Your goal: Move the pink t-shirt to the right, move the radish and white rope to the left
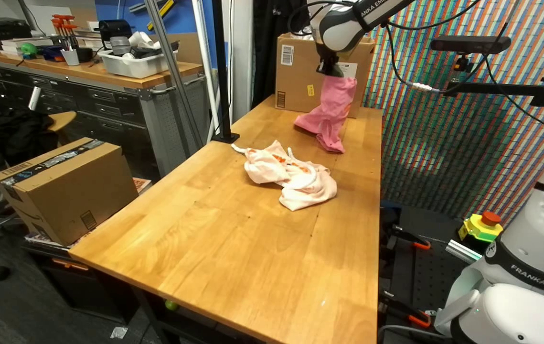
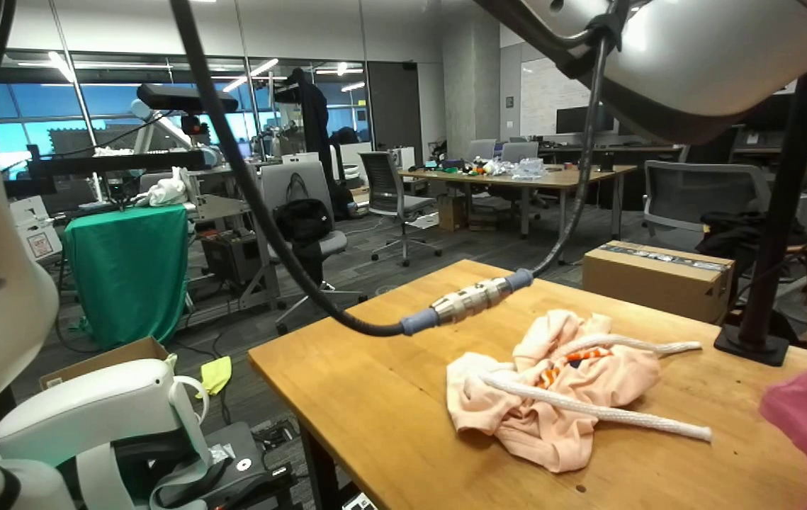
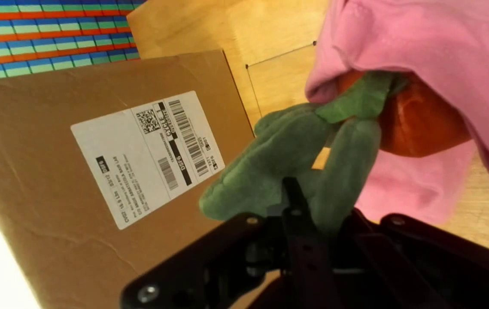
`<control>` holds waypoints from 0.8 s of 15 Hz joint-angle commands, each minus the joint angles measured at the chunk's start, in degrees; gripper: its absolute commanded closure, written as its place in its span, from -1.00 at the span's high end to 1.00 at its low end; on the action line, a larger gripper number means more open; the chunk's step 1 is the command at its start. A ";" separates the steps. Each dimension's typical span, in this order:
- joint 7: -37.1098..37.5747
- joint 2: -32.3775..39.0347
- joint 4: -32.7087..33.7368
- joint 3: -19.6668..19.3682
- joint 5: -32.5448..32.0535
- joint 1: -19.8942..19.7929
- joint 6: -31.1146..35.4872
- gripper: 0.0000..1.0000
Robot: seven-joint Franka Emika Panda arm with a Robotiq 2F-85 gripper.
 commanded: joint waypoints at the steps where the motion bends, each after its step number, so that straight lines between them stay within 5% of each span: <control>1: 4.18 0.48 0.86 -0.45 -1.87 -0.01 -1.98 -0.96; 12: 9.63 1.06 1.21 0.23 -1.42 0.22 -3.54 -0.96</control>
